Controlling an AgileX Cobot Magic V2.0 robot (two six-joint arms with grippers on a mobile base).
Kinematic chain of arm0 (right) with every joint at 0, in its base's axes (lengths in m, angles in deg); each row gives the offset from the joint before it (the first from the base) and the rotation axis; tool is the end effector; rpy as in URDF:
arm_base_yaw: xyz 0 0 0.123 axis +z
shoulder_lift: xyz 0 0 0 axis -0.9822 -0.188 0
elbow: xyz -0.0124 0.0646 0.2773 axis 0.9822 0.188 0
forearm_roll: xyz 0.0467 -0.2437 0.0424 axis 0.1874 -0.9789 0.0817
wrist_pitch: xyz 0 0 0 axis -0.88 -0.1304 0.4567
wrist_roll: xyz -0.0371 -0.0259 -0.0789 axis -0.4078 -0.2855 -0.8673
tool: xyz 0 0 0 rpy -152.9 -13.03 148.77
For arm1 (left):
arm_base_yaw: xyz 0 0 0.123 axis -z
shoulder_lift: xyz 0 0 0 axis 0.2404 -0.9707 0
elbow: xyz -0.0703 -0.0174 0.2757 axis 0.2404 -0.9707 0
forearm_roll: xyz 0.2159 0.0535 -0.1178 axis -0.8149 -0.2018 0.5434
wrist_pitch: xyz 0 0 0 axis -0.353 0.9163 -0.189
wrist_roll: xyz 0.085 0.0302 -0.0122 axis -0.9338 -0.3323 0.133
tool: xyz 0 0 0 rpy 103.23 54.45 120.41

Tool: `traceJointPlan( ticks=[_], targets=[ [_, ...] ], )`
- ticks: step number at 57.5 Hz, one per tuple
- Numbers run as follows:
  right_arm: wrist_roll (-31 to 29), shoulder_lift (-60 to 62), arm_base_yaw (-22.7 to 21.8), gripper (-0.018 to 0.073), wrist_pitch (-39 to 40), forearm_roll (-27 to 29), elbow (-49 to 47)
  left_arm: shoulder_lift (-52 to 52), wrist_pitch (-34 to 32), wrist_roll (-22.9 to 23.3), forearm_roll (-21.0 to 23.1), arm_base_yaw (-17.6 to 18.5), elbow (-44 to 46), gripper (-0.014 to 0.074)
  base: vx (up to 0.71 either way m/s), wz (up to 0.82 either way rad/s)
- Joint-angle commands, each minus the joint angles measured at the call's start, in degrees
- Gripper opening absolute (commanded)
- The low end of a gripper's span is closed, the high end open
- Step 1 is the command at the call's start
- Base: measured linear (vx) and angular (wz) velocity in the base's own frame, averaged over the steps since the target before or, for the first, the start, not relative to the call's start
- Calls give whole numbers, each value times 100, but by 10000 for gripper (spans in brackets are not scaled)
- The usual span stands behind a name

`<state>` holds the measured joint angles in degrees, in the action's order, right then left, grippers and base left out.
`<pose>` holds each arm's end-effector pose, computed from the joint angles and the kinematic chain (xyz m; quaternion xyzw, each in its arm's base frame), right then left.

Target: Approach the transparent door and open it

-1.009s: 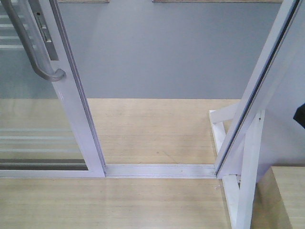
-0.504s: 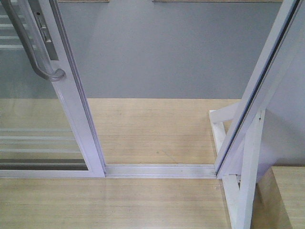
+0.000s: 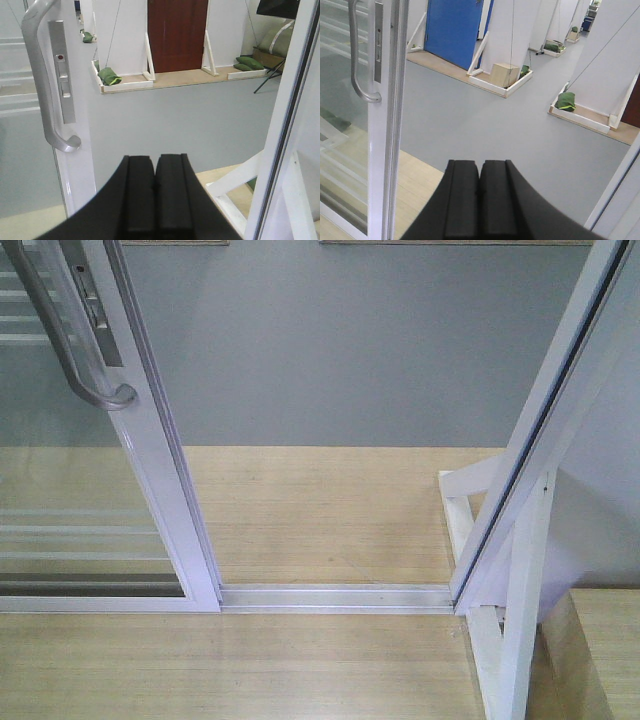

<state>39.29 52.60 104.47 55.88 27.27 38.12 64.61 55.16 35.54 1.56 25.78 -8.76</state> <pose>0.0539 0.0255 0.3306 -0.2346 0.7135 0.0817 0.6552 0.0291 -0.0176 0.2848 0.1019 0.7336 -0.1292 0.6594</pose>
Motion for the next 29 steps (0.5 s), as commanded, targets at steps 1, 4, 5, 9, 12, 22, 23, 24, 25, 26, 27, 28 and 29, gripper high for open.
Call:
traceJointPlan(
  ticks=[1,4,5,9,12,22,23,24,25,26,27,28,29],
  targets=[
    [20,-56,-7,0,469,-57,-165,-87,-464,39,-298,29,151,-6,0,0],
    [20,-56,-7,0,469,-57,-165,-87,-541,217,-634,29,151,-6,0,0],
    [20,-56,-7,0,469,-57,-165,-87,-570,294,-708,29,151,-6,0,0],
    [20,-56,-7,0,469,-57,-165,-87,-800,647,-1052,29,151,-6,0,0],
    [20,-56,-7,0,469,-57,-165,-87,-964,721,-1208,29,151,-6,0,0],
    [20,-56,-7,0,469,-40,-165,-87,-1188,700,-1280,29,136,-6,0,0],
    [20,-56,-7,0,469,-40,-165,-87,-1197,681,-1302,29,118,-6,0,0],
    [20,-56,-7,0,469,-40,-165,-87,-1212,662,-1336,29,83,-6,0,0],
    [20,-56,-7,0,469,-40,-165,-87,-1229,644,-1363,29,29,-6,0,0],
    [20,-56,-7,0,469,-40,-165,-77,-1250,619,-1376,29,-14,-6,0,0],
    [20,-56,-7,0,476,-41,-165,-49,-1288,604,-1403,22,-92,-6,0,0],
    [20,-56,-7,0,476,-41,-165,-21,-1321,589,-1411,22,-151,-6,0,0],
    [20,-56,-7,0,476,-41,-165,12,-1371,568,-1457,16,-254,-6,0,0]
  ],
)
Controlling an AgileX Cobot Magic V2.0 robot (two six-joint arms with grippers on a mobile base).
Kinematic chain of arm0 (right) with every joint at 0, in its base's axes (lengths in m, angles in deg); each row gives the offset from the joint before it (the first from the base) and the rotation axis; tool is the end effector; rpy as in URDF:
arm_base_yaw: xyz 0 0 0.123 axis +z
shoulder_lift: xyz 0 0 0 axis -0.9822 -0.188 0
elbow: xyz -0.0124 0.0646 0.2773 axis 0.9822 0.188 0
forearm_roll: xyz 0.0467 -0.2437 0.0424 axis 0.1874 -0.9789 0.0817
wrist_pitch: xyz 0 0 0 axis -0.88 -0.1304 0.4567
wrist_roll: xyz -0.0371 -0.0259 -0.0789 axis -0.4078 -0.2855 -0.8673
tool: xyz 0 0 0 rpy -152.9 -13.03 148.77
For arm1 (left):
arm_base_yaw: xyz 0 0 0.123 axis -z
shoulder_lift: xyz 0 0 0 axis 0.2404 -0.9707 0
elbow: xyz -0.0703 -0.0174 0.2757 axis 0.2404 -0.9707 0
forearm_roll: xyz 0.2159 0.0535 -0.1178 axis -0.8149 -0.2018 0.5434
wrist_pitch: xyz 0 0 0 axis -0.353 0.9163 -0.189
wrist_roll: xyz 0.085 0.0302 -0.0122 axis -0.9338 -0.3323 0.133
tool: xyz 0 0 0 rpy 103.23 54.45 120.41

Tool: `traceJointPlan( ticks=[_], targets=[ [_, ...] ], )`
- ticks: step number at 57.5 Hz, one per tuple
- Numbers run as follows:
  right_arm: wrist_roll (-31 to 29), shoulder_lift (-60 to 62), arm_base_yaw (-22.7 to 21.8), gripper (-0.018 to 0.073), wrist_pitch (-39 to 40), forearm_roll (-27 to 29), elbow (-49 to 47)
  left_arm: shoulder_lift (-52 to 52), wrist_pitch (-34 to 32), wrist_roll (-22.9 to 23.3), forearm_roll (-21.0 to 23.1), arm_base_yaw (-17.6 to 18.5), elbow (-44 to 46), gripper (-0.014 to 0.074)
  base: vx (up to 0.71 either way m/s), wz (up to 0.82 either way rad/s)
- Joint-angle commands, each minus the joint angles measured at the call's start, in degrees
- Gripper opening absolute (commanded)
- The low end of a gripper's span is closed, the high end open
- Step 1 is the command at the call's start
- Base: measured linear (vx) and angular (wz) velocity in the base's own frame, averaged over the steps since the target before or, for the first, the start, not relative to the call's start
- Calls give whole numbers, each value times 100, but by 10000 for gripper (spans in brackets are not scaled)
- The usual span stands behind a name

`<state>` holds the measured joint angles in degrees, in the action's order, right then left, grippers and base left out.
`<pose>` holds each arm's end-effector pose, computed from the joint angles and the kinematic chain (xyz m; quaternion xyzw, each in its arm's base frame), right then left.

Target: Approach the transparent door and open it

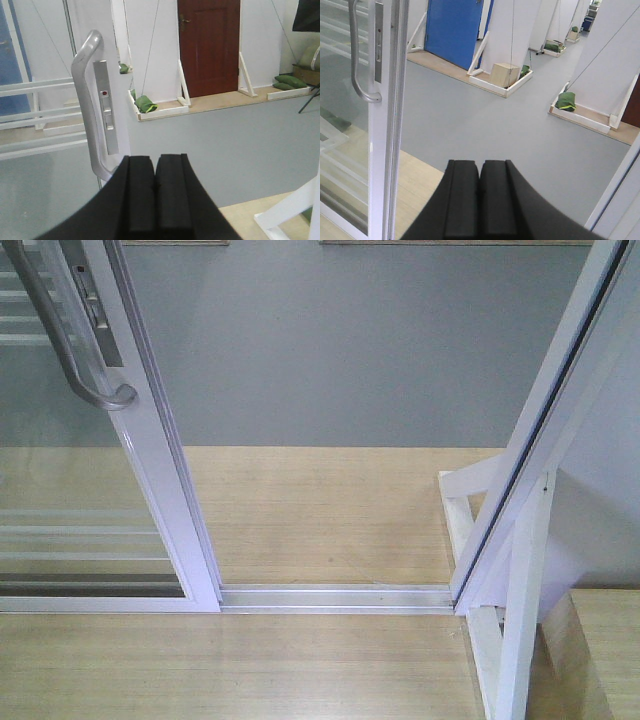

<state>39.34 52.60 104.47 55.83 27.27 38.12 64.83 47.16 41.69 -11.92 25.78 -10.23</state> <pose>0.0539 0.0255 0.3305 -0.2343 0.7138 0.0820 0.6548 0.0347 -0.0079 0.2882 0.0944 0.6986 -0.0566 0.7070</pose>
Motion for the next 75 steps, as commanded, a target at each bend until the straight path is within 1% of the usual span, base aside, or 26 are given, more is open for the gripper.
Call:
traceJointPlan(
  ticks=[1,8,18,22,26,75],
  targets=[
    [15,-56,-7,0,481,-41,-165,19,-602,-48,-109,14,-184,-6,0,0],
    [15,-56,-7,0,475,-41,-165,419,-1095,-42,-164,9,-1107,-6,0,0],
    [15,-56,-7,0,470,-34,-165,412,-2135,6,-149,9,-2296,-6,0,0],
    [15,-56,-7,0,472,-34,-165,412,-1762,-10,-166,9,-2229,-6,0,0],
    [15,-56,-7,0,472,-34,-165,412,-1690,-44,-199,9,-2223,-6,0,0],
    [15,-56,-7,0,472,-34,-165,407,-1676,-44,-194,9,-2223,-6,0,0]
  ],
)
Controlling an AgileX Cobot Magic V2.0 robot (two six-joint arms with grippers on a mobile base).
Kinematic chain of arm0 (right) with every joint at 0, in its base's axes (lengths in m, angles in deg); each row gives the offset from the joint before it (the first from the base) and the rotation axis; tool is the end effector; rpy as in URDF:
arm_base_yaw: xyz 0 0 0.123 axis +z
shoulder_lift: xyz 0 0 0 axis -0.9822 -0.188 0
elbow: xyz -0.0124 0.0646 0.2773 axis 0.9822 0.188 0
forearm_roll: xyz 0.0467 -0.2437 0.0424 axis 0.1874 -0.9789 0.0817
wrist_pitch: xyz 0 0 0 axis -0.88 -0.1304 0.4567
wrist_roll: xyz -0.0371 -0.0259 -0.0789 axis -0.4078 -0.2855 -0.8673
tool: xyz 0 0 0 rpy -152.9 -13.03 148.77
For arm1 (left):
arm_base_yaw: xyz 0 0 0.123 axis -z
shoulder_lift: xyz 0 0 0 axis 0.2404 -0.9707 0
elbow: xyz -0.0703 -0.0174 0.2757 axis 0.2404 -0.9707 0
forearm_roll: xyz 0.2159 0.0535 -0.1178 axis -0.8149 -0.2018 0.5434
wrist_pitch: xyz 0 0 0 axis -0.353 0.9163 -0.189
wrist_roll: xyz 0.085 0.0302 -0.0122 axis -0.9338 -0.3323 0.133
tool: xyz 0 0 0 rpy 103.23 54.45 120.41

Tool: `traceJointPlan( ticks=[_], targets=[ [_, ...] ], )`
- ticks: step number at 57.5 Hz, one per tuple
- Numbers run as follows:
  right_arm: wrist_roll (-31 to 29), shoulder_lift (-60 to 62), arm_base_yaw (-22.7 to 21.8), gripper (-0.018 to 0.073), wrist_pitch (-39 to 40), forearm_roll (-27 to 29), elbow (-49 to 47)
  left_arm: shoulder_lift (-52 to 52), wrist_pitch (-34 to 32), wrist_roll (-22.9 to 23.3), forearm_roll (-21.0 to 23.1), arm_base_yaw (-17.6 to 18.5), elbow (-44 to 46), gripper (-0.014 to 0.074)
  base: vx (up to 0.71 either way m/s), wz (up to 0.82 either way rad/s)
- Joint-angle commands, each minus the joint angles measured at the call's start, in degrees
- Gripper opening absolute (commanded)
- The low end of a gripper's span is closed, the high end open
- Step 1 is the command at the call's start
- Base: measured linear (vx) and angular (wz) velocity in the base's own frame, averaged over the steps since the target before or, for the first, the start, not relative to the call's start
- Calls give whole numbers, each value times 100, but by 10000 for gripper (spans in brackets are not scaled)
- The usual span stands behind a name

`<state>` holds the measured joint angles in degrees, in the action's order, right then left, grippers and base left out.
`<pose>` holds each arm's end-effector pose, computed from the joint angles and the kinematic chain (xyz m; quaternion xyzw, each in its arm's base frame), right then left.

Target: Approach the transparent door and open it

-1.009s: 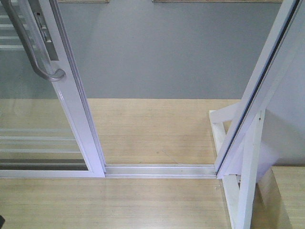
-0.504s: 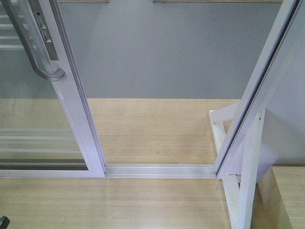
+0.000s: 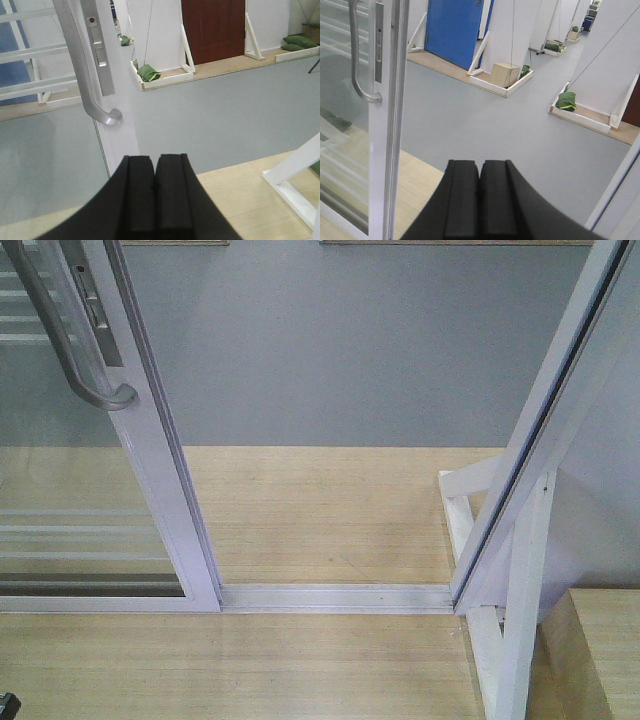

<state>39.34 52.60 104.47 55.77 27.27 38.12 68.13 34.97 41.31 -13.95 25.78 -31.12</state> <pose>0.0538 0.0255 0.3304 -0.2344 0.7142 0.0819 0.6544 0.0552 -0.0113 0.1902 0.1101 0.7294 -0.0370 0.6742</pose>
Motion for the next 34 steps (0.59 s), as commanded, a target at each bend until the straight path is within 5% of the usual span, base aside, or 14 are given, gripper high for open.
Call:
traceJointPlan(
  ticks=[1,12,34],
  targets=[
    [15,-56,-7,0,477,-34,-165,77,-457,-6,9,9,-134,-6,0,0],
    [10,-56,-7,0,589,-79,-14,77,-457,-6,9,9,-134,-6,0,0],
    [41,123,-79,0,2770,-40,2787,77,-457,-6,9,9,-134,-6,0,0]
  ],
)
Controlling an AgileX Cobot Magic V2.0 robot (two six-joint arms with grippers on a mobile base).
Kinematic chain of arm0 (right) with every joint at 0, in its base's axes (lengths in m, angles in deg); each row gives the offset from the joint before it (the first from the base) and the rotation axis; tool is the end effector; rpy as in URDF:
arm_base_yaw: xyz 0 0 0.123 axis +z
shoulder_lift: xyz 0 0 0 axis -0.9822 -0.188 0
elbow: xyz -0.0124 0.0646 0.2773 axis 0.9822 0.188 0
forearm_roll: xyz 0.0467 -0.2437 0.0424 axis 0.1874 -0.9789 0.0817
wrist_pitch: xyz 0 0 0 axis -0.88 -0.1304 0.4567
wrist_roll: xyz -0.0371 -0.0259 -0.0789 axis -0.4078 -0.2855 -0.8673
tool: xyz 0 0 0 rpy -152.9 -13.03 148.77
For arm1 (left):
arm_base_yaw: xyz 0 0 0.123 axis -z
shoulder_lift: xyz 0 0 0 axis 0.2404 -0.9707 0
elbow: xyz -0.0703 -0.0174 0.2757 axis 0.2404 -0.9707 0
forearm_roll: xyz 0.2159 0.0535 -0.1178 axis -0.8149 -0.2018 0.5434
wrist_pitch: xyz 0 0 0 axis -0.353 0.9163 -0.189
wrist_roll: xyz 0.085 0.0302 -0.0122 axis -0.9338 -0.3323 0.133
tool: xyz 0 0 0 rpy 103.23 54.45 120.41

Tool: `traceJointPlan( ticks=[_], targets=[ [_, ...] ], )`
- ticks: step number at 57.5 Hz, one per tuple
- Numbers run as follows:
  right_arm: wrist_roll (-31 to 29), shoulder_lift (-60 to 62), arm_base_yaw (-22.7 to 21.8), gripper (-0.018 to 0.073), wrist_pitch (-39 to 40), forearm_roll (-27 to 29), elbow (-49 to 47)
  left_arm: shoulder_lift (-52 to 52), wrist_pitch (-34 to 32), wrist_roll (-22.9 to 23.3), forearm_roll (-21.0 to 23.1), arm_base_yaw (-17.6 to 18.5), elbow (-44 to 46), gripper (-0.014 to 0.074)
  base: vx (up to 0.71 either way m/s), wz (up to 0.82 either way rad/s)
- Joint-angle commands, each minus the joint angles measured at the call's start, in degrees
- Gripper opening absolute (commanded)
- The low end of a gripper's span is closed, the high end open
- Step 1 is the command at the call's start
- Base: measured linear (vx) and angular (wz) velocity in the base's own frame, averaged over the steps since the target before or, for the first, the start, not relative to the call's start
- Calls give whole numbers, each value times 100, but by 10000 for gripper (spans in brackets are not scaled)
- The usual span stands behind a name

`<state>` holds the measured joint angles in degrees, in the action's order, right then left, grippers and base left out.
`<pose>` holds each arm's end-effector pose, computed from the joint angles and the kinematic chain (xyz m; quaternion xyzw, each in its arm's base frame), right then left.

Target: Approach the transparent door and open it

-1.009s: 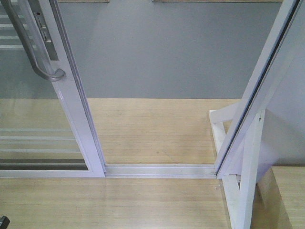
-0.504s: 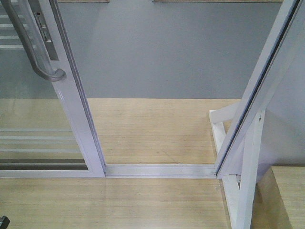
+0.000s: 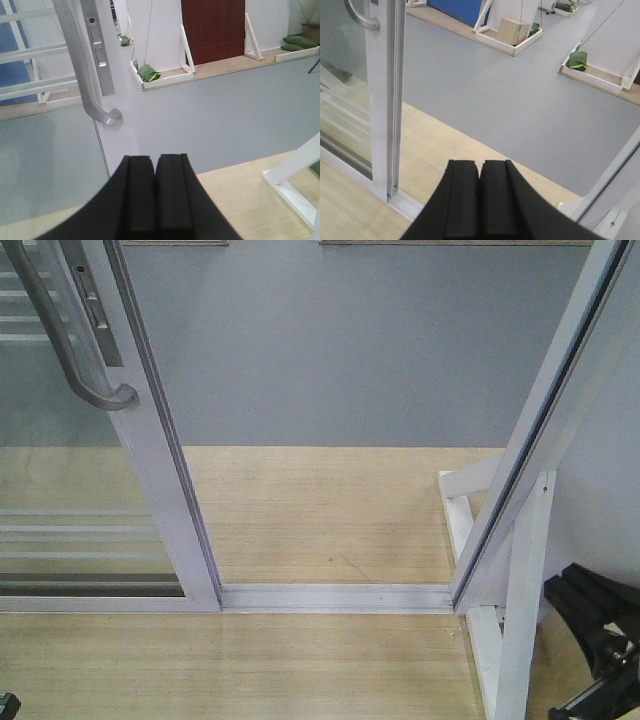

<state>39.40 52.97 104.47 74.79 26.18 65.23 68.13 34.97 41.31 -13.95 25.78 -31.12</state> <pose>0.0708 0.0333 0.2023 -0.2537 0.7527 0.0691 0.6035 0.0552 -0.0113 0.1902 0.1101 0.7294 -0.0370 0.6742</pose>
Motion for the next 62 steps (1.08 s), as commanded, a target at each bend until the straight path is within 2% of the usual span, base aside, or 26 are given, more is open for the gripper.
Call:
traceJointPlan(
  ticks=[1,12,23,62],
  targets=[
    [55,154,-117,0,876,109,132,77,-457,-6,9,9,-134,-6,0,0],
    [192,916,-1138,0,871,273,541,77,-457,-6,9,9,-134,-6,0,0],
    [279,1760,-1640,0,395,221,586,77,-457,-6,9,9,-134,-6,0,0],
    [279,1730,-1656,0,377,226,586,76,-418,-6,9,9,-134,-6,0,0]
  ],
)
